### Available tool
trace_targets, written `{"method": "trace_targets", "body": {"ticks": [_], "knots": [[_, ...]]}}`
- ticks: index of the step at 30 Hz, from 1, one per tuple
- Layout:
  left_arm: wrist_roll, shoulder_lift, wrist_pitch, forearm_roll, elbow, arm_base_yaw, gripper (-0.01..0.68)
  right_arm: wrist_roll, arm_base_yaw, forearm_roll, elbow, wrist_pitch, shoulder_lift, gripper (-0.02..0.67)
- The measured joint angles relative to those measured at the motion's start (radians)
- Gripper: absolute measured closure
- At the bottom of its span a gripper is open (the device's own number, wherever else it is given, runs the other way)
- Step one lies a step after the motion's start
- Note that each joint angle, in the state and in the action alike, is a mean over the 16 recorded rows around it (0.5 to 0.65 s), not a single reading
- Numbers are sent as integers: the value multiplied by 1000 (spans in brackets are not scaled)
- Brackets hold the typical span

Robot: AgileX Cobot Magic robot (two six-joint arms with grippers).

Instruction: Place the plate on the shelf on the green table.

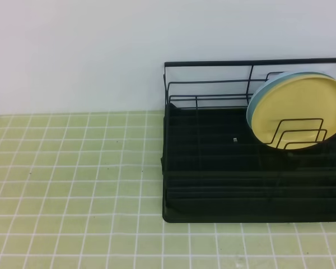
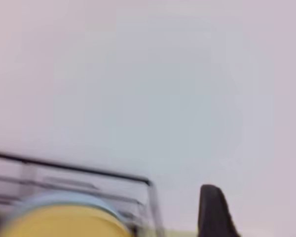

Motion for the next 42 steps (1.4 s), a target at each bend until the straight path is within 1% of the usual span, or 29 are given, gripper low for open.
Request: {"method": "trace_targets", "body": {"ticks": [4, 10, 14, 17, 22, 29, 36, 42], "knots": [[5, -100, 1, -27, 21, 0, 675, 45, 160, 0, 20, -56, -120, 375], [49, -198, 22, -119, 50, 0, 675, 89, 390, 0, 77, -81, -247, 505], [87, -223, 37, -201, 78, 0, 675, 122, 500, 0, 131, -74, -291, 584], [113, -226, 48, -261, 102, 0, 675, 148, 560, 0, 179, -50, -308, 623], [141, -226, 59, -342, 150, 0, 675, 206, 624, 0, 264, 53, -316, 649], [153, -226, 56, -402, 212, 0, 675, 324, 678, 0, 378, 310, -316, 652], [141, -224, 32, -445, 236, 0, 675, 416, 694, 0, 446, 560, -314, 652], [129, -224, 16, -505, 238, 0, 675, 460, 694, 0, 467, 696, -313, 652]]}}
